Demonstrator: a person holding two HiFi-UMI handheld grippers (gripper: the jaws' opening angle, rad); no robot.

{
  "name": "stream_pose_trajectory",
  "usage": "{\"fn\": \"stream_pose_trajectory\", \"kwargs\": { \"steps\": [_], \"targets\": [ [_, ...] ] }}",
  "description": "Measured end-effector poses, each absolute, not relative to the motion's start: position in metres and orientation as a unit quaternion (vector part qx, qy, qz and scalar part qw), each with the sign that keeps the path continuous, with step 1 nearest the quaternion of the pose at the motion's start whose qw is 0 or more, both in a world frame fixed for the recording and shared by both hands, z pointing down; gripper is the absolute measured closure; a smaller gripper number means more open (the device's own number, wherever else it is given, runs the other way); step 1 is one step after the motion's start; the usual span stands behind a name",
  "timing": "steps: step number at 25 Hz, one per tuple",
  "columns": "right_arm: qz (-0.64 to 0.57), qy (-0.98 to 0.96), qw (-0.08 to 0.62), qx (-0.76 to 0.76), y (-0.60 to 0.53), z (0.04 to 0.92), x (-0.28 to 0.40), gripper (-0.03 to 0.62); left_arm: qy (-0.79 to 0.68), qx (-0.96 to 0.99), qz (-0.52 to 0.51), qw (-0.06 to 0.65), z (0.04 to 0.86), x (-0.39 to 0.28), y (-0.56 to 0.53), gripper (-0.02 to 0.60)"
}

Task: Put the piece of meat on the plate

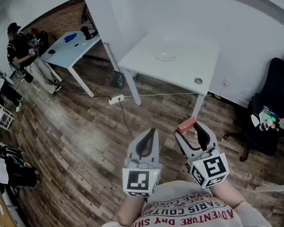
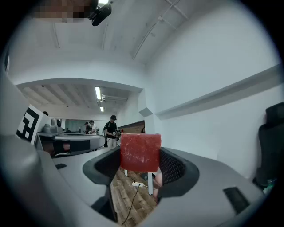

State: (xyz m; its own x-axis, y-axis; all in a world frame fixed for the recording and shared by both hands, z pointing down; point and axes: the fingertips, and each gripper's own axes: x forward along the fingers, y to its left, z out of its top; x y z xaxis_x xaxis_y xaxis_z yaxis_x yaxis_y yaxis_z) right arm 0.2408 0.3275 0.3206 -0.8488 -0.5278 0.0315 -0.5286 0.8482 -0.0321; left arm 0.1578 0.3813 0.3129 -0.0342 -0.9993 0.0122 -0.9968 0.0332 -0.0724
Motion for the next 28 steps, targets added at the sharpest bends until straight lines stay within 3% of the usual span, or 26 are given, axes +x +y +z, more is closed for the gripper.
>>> {"fn": "stream_pose_trajectory", "kwargs": {
  "steps": [21, 28],
  "targets": [
    [0.051, -0.962, 0.03, 0.267, 0.279, 0.352, 0.289, 0.315, 0.727, -0.687, -0.016, -0.006, 0.342, 0.19, 0.335, 0.574],
    [0.066, -0.962, 0.047, 0.263, 0.246, 0.364, 0.274, 0.315, 0.728, -0.684, -0.024, -0.015, 0.348, 0.173, 0.305, 0.574]
  ]
}}
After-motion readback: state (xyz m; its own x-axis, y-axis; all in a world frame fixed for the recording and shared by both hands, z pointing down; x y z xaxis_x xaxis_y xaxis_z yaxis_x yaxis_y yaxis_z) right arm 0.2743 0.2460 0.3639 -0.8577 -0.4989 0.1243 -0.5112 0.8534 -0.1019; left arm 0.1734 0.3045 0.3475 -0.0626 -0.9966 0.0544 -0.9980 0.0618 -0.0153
